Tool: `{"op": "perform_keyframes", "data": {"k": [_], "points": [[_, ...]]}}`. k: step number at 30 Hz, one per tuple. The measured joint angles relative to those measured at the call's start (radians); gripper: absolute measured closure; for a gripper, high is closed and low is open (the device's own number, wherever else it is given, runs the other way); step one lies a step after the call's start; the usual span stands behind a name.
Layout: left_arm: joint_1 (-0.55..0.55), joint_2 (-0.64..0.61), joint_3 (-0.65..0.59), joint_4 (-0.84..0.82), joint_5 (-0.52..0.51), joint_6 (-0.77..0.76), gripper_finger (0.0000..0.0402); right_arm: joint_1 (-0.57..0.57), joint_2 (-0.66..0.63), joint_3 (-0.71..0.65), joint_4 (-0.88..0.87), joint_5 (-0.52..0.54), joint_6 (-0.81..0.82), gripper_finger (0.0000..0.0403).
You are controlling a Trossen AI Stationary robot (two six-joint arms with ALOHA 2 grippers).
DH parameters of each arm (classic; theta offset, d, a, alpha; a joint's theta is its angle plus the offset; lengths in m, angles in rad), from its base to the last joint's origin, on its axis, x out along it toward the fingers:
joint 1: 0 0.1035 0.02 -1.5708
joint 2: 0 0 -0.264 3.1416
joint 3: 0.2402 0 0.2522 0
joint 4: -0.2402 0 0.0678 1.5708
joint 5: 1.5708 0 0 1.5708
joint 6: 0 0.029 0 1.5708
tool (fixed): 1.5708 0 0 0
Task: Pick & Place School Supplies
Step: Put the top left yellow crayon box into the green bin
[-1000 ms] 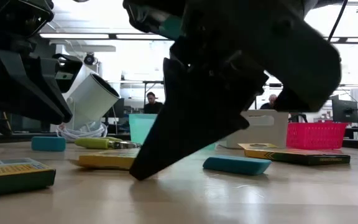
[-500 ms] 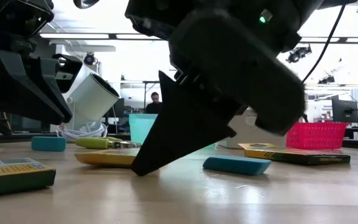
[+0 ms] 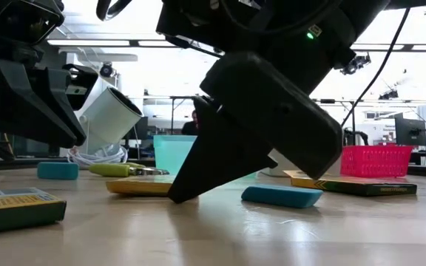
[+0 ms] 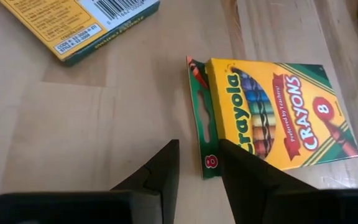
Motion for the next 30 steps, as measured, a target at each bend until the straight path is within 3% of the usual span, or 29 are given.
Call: {"op": "perform_keyframes", "data": {"k": [19,30], "points": [[0.000,0.000,0.000,0.000,0.000,0.000,0.0366,-0.018,0.001,-0.002,-0.026,0.054,-0.031,0.0300],[0.000,0.000,0.000,0.000,0.000,-0.001,0.0366,-0.032,0.002,-0.002,-0.057,0.072,-0.039,0.0396]]}}
